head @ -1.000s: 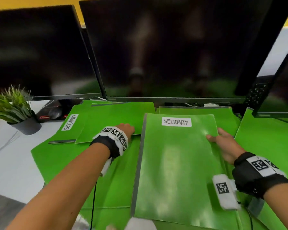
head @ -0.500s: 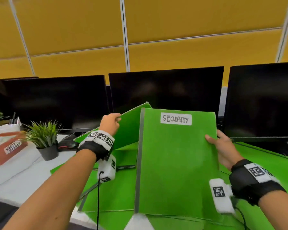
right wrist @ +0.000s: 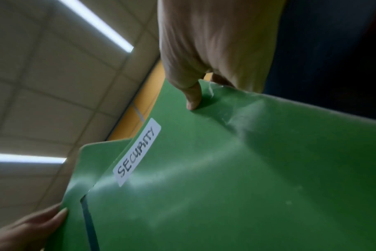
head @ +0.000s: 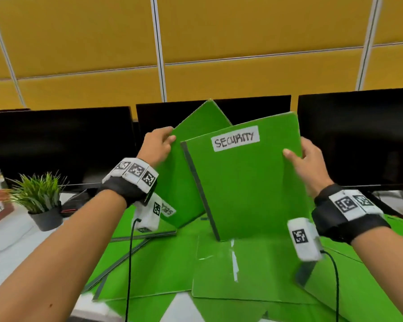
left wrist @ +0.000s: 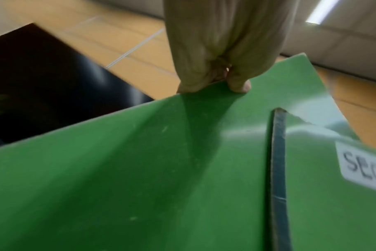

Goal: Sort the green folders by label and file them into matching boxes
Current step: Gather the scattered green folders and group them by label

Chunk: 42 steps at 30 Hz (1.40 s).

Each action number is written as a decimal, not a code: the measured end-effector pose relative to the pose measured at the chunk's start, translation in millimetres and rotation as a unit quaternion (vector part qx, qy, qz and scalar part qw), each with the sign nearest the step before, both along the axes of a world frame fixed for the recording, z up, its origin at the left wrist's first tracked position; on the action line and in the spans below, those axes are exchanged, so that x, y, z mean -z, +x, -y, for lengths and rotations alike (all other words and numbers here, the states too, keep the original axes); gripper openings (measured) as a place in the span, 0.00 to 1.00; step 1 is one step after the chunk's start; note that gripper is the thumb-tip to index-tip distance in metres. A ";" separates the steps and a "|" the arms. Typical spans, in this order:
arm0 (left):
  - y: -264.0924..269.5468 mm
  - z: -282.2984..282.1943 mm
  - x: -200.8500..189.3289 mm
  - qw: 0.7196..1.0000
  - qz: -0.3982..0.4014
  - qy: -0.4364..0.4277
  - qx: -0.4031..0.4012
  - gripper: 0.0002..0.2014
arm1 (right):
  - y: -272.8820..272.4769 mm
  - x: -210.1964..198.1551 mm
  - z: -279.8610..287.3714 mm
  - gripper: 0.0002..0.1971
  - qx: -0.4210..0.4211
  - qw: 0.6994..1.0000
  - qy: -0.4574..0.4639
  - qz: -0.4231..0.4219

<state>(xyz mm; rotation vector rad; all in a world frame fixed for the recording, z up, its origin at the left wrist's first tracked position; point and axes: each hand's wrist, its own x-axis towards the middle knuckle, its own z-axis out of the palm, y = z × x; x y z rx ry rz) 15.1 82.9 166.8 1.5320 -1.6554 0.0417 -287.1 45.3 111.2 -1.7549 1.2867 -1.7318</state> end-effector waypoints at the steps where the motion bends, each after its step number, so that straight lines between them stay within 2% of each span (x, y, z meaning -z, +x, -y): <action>1: -6.3 1.3 -7.1 0.999 0.032 0.009 0.021 0.13 | -1.9 -9.1 -2.3 0.21 0.005 0.999 -0.019 -0.032; 5: -43.6 9.0 -29.2 0.991 0.116 0.018 0.065 0.16 | 4.7 -33.0 -10.3 0.25 0.004 0.983 -0.066 -0.169; 8: -79.6 14.2 -31.2 0.976 0.181 0.046 0.116 0.10 | 11.3 -34.0 -6.6 0.19 0.030 0.963 -0.083 -0.256; 10: -88.9 19.6 -27.4 0.971 0.192 0.049 0.133 0.10 | 7.0 -28.3 -0.1 0.12 0.045 0.961 -0.098 -0.256; 12: -79.9 28.4 -20.1 0.974 0.178 0.060 0.129 0.06 | -4.5 -20.7 5.6 0.09 0.050 0.967 -0.111 -0.225; 15: -46.1 43.3 -3.2 0.984 0.144 0.090 0.047 0.05 | -26.0 -8.9 13.2 0.08 0.070 0.976 -0.113 -0.173; 19: -12.3 51.1 26.5 0.984 0.060 0.145 0.086 0.04 | -34.5 -2.9 14.3 0.11 0.050 0.982 -0.084 -0.160; 21: -11.4 49.9 30.2 0.989 0.041 0.116 0.086 0.05 | -31.3 -7.0 12.1 0.12 0.061 0.976 -0.084 -0.193; 24: -23.9 44.5 14.0 0.998 0.029 0.003 0.060 0.08 | -21.8 -15.1 10.4 0.09 0.109 0.952 -0.127 -0.255; 27: -50.6 32.4 -13.1 0.991 0.067 -0.075 0.089 0.09 | -1.7 -16.8 11.8 0.08 0.159 0.906 -0.171 -0.353; 29: -70.9 24.1 -24.0 0.981 0.109 -0.117 0.111 0.09 | 15.3 -15.2 11.8 0.09 0.128 0.901 -0.176 -0.375; 31: -82.1 20.8 -27.7 0.973 0.114 -0.158 0.125 0.09 | 26.2 -12.1 11.1 0.06 0.079 0.910 -0.195 -0.357; 32: -82.1 19.5 -27.6 0.973 0.086 -0.167 0.132 0.09 | 28.9 -10.8 11.2 0.04 0.061 0.919 -0.197 -0.336; 33: -78.8 19.5 -26.4 0.975 0.048 -0.168 0.137 0.11 | 29.9 -10.0 10.4 0.03 0.050 0.931 -0.195 -0.304; 36: -52.8 25.2 -14.6 0.980 -0.078 -0.125 0.130 0.26 | 28.8 -12.8 7.1 0.03 0.038 0.970 -0.161 -0.179; 38: -34.7 31.9 2.0 0.979 -0.147 -0.108 0.087 0.31 | 28.3 -17.2 6.1 0.06 0.035 0.982 -0.142 -0.123; 40: -18.5 40.6 21.5 0.966 -0.230 -0.105 0.045 0.35 | 29.5 -20.1 8.1 0.10 0.035 0.987 -0.141 -0.074; 42: -9.8 47.7 39.2 0.950 -0.305 -0.058 0.029 0.42 | 34.0 -19.1 11.2 0.12 0.027 0.990 -0.140 -0.016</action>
